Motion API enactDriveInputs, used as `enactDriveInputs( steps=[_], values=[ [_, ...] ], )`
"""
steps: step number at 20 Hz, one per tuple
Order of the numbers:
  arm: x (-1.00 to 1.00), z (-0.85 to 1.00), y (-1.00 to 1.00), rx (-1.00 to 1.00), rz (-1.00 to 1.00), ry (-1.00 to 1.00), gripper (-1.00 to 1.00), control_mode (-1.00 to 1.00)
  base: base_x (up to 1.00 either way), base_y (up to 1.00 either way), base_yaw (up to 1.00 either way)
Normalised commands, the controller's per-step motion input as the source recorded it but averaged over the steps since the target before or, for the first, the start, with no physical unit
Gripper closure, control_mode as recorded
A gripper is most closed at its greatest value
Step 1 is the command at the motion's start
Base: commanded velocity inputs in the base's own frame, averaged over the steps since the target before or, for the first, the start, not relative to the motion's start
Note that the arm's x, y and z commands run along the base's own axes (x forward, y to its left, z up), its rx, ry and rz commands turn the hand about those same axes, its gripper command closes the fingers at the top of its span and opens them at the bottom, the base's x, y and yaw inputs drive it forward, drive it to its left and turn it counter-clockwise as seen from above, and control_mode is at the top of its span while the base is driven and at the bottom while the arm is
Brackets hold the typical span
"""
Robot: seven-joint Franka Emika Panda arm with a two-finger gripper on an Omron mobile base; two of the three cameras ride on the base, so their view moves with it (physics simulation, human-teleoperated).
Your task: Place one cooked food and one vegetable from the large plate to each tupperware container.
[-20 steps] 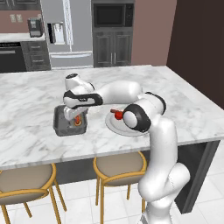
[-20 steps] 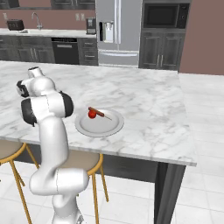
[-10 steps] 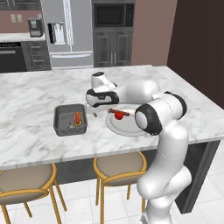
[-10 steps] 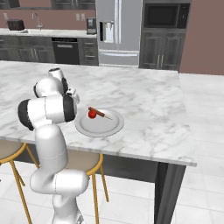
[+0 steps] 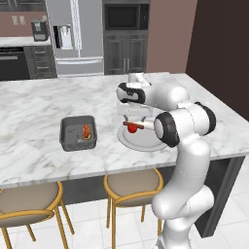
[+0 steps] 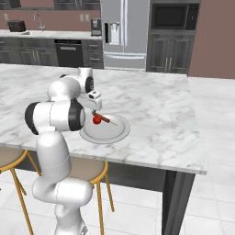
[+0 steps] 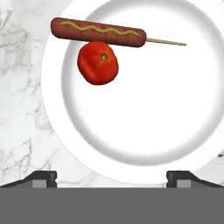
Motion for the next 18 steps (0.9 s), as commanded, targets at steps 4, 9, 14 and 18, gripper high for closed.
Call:
enactDriveInputs(
  steps=[4,9,14,18],
  values=[
    [0.14,-0.33,-0.60,0.08,-0.01,0.00,-1.00,-1.00,0.00,0.00,0.00],
    [0.20,-0.34,-0.08,0.06,0.07,0.00,-1.00,-1.00,0.00,0.00,0.00],
    [0.27,-0.29,0.05,0.00,0.09,0.00,-1.00,-1.00,0.00,0.00,0.00],
    [0.23,-0.23,0.14,0.00,0.05,0.00,-1.00,-1.00,0.00,0.00,0.00]
  ],
)
